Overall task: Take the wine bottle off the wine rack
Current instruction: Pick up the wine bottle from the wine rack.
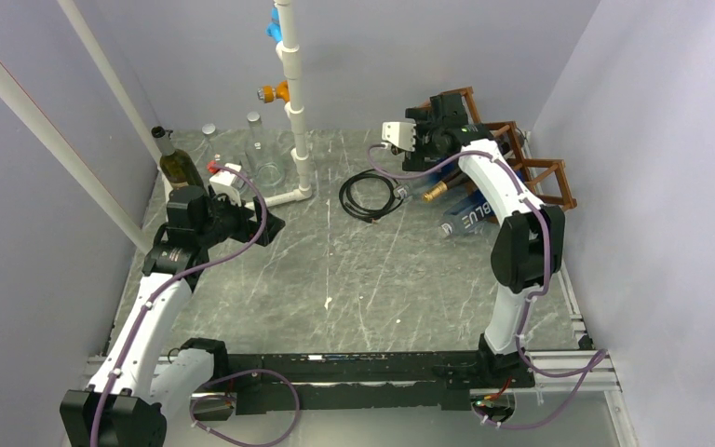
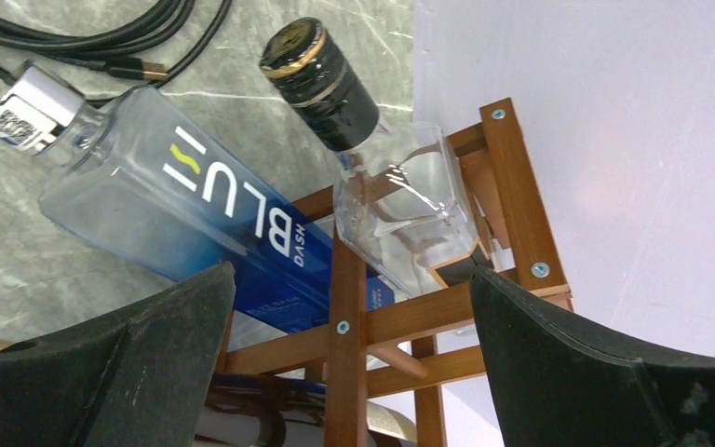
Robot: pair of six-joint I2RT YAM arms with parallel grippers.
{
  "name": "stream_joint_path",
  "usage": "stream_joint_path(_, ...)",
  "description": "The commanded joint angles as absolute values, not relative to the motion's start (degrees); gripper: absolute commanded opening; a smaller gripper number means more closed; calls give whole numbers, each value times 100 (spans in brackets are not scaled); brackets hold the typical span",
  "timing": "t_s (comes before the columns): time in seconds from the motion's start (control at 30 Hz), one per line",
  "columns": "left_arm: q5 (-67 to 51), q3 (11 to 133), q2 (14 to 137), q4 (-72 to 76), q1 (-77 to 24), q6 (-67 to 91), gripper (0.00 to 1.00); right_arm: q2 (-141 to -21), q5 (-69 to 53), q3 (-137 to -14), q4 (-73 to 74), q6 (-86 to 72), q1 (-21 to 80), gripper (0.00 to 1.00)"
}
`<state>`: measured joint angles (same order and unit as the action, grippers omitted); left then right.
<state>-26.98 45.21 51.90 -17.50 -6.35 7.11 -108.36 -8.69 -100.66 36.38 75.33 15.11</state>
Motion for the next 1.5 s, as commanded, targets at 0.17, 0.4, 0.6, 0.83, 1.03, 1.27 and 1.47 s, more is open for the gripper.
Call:
stream_joint_path(0.17, -2672, 4610, 5203, -1670, -642, 633, 99, -10964, -695, -10416, 2989, 7197, 1538, 100)
stream_joint_path(0.4, -2638, 4614, 5221, -1690, -642, 615, 99, -11092, -1004, -10647, 3304, 7576, 1504, 100)
stream_joint_path(0.6, -2652, 4614, 5208, -1688, -640, 615, 99, -11284, -1704, -10915, 3985, 8365, 1432, 99)
stream_joint_path(0.83, -2663, 4614, 5186, -1693, -633, 615, 99, -11789, -2590, -11648, 4760, 9328, 1175, 99)
stream_joint_path(1.03, -2689, 4610, 5201, -1692, -633, 615, 99, -12121, -2666, -11917, 4604, 9425, 1182, 98)
stream_joint_path(1.27, -2722, 4614, 5242, -1688, -615, 623, 100, -12443, -2583, -12149, 4433, 9412, 1256, 93)
stream_joint_path(1.47, -2760, 4641, 5308, -1720, -607, 628, 99, -12649, -2484, -12216, 4403, 9532, 1313, 88)
